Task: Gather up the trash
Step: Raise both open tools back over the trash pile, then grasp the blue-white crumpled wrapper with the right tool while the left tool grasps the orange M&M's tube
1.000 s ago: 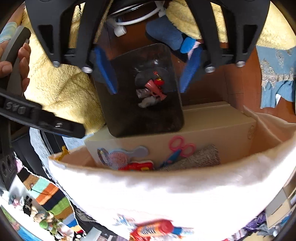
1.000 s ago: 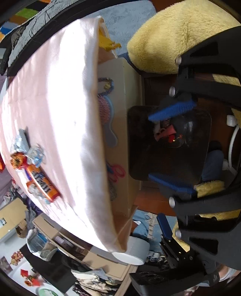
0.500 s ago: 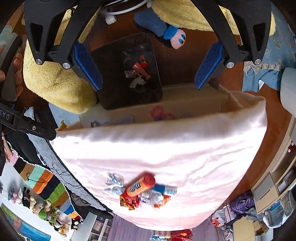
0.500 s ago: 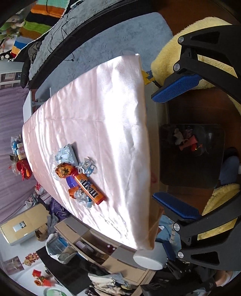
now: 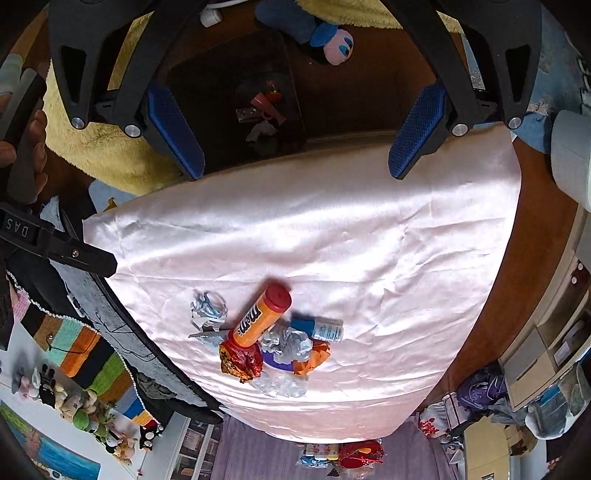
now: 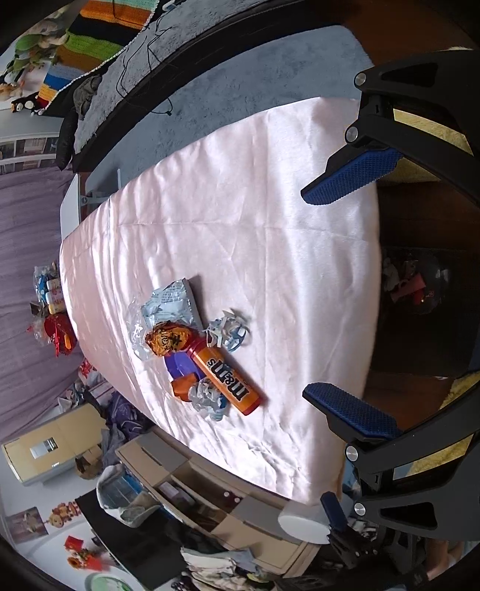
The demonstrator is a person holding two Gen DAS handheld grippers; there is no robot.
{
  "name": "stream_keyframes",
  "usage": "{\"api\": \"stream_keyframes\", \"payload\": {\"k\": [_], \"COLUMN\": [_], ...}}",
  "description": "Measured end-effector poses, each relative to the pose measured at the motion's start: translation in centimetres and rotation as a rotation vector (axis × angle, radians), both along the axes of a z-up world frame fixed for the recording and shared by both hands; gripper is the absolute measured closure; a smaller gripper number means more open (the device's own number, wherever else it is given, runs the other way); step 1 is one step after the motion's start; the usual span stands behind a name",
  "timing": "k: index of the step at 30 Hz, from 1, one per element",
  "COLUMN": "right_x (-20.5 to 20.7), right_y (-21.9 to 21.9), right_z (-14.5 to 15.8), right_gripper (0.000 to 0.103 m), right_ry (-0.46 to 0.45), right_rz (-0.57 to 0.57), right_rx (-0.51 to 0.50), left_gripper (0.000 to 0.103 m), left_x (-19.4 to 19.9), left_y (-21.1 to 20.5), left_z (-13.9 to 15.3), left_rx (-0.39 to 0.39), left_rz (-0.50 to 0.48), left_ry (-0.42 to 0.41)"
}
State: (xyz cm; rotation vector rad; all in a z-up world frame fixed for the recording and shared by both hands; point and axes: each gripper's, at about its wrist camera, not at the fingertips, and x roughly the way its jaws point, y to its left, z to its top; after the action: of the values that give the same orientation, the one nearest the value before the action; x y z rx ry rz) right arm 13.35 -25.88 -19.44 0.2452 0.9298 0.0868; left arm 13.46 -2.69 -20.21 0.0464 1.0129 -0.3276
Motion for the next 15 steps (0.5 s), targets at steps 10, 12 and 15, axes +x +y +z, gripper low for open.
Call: {"api": "stream_keyframes", "payload": {"k": [10,12,15], "right_x": [5.1,6.2,7.7], "right_y": [1.5,1.9,2.7], "right_z": [-0.9,-1.2,-2.0], "right_gripper": [0.018,0.028,0.040], "right_ry": [0.004,0.015,0.032], "right_rz": [0.059,0.081,0.116], "right_rx": [-0.001,0.000,0.000], "left_gripper": [0.008,0.008,0.008], "left_x": [4.8,5.7,6.9], "left_y": [-1.1,-1.2,-1.7], "left_z": [-0.4,-0.8,-1.2], "left_rx": [-0.006,-0.011,-0.016], "left_rz": [-0.015,-0.016,-0.027], "left_ry": [-0.005,0.003,0.008]}}
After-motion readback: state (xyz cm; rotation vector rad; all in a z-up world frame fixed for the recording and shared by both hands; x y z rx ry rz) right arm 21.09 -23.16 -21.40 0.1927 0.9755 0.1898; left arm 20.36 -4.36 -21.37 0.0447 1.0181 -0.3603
